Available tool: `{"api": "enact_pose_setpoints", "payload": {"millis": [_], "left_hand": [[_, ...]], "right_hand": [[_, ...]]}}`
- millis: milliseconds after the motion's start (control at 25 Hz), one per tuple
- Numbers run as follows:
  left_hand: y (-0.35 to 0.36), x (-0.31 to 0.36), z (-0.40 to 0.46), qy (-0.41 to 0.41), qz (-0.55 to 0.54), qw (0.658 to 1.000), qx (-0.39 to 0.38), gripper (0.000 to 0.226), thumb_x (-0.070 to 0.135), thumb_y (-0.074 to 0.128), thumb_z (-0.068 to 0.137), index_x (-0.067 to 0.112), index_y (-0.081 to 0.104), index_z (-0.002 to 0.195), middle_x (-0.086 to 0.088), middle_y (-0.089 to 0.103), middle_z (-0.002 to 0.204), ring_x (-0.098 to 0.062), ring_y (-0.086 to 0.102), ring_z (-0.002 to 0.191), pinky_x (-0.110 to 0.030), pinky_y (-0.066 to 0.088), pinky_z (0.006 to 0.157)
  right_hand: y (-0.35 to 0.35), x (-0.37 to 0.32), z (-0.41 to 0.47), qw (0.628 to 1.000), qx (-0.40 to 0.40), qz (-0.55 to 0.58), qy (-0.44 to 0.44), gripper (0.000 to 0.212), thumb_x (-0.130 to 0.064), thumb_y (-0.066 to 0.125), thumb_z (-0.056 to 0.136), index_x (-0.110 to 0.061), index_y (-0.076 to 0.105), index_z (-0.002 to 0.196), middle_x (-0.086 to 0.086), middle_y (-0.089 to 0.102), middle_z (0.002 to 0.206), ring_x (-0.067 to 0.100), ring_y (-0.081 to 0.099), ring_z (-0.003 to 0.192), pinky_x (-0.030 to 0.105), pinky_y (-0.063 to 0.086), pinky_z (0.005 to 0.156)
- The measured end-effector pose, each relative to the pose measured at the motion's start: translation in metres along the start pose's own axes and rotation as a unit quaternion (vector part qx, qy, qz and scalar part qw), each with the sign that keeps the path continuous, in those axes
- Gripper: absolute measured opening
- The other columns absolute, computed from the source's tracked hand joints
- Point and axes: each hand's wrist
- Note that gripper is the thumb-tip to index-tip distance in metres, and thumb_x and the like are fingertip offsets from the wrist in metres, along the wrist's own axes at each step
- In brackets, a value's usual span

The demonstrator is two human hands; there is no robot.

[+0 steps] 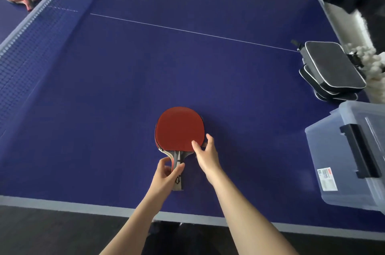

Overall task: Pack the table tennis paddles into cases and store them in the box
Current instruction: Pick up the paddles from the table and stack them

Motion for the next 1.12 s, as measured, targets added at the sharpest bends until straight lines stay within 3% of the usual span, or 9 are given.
{"api": "enact_pose_setpoints", "payload": {"millis": [240, 520, 640, 760, 840, 960, 1120], "left_hand": [[-0.031, -0.001, -0.004, 0.027, 0.026, 0.999, 0.003, 0.031, 0.043, 0.064, 0.087, 0.035, 0.046, 0.111, -0.002, 0.056, 0.082, -0.006, 0.053, 0.07, -0.011, 0.044, 0.051], [-0.164, 0.013, 0.001, 0.044, 0.04, 0.998, 0.025, 0.026, 0.045, 0.065, 0.085, 0.04, 0.049, 0.105, 0.002, 0.054, 0.075, 0.004, 0.053, 0.057, -0.012, 0.042, 0.049], [-0.23, 0.018, 0.005, 0.033, 0.038, 0.998, 0.026, 0.023, 0.044, 0.065, 0.085, 0.043, 0.047, 0.1, -0.011, 0.06, 0.086, -0.012, 0.06, 0.074, -0.024, 0.047, 0.061], [-0.289, 0.019, 0.012, 0.017, 0.038, 0.999, 0.023, 0.024, 0.044, 0.066, 0.085, 0.041, 0.048, 0.102, -0.023, 0.062, 0.1, -0.033, 0.065, 0.091, -0.036, 0.051, 0.074], [-0.315, 0.016, 0.017, 0.009, 0.04, 0.999, 0.018, 0.025, 0.043, 0.065, 0.086, 0.038, 0.049, 0.104, -0.024, 0.062, 0.103, -0.037, 0.064, 0.099, -0.041, 0.053, 0.08], [-0.34, 0.012, 0.026, -0.005, 0.051, 0.999, 0.014, 0.027, 0.04, 0.064, 0.088, 0.033, 0.049, 0.109, -0.024, 0.062, 0.103, -0.035, 0.065, 0.095, -0.042, 0.053, 0.079], [-0.355, 0.005, 0.036, -0.004, 0.088, 0.996, 0.018, 0.04, 0.036, 0.065, 0.088, 0.022, 0.049, 0.122, -0.01, 0.059, 0.09, -0.015, 0.056, 0.076, -0.025, 0.044, 0.066]], "right_hand": [[0.021, -0.007, 0.005, 0.999, -0.002, 0.031, 0.01, 0.063, -0.026, 0.066, 0.087, -0.019, 0.032, 0.139, 0.004, 0.056, 0.128, 0.02, 0.057, 0.11, 0.035, 0.05, 0.094], [0.136, -0.063, -0.016, 0.998, -0.016, 0.056, -0.028, 0.056, -0.026, 0.068, 0.086, -0.02, 0.036, 0.13, 0.002, 0.059, 0.118, 0.018, 0.06, 0.101, 0.031, 0.053, 0.084], [0.197, -0.088, -0.026, 0.999, -0.013, 0.042, -0.027, 0.058, -0.026, 0.067, 0.087, -0.018, 0.034, 0.134, -0.002, 0.055, 0.114, 0.014, 0.056, 0.095, 0.023, 0.046, 0.075], [0.252, -0.107, -0.033, 0.999, -0.019, 0.029, -0.016, 0.06, -0.027, 0.066, 0.087, -0.017, 0.033, 0.136, 0.002, 0.052, 0.121, 0.014, 0.053, 0.096, 0.023, 0.044, 0.076], [0.278, -0.114, -0.034, 1.0, -0.014, 0.017, -0.007, 0.061, -0.029, 0.066, 0.088, -0.017, 0.032, 0.136, 0.005, 0.05, 0.125, 0.015, 0.052, 0.099, 0.025, 0.044, 0.079], [0.303, -0.117, -0.036, 1.0, 0.002, -0.002, -0.007, 0.06, -0.028, 0.067, 0.087, -0.014, 0.034, 0.135, 0.008, 0.052, 0.126, 0.021, 0.055, 0.105, 0.031, 0.049, 0.086], [0.321, -0.115, -0.039, 1.0, 0.026, -0.01, 0.0, 0.058, -0.028, 0.068, 0.086, -0.013, 0.036, 0.133, 0.011, 0.055, 0.124, 0.025, 0.056, 0.109, 0.041, 0.049, 0.094]]}}
Point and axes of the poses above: each hand's wrist, its own z-axis towards the middle knuckle, its own y-axis out of the palm, x = y × z
